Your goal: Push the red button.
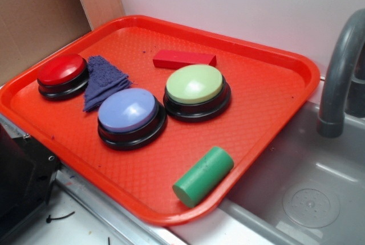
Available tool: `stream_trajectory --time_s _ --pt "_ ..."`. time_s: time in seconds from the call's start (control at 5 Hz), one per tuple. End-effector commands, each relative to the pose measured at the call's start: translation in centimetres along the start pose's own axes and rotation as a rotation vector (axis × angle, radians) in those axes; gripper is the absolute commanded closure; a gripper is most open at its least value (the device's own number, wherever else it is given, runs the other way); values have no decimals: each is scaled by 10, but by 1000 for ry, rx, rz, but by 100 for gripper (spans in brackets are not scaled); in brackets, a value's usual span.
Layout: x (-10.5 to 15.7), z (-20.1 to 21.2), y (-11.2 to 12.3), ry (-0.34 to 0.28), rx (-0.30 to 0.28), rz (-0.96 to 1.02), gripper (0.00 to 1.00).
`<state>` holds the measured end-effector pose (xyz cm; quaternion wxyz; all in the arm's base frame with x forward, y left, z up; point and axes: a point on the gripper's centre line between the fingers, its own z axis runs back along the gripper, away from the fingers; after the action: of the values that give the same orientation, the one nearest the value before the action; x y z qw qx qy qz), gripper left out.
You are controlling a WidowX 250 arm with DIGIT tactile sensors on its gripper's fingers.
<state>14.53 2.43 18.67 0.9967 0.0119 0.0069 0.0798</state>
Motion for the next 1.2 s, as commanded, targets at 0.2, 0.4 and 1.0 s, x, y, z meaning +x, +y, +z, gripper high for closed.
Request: stream_trajectory --time_s 0.2,0.4,1.0 --pt "34 -97 88 9 79 144 0" --pt "29 -114 94 12 98 106 0" --pt "43 -136 83 -1 124 64 0"
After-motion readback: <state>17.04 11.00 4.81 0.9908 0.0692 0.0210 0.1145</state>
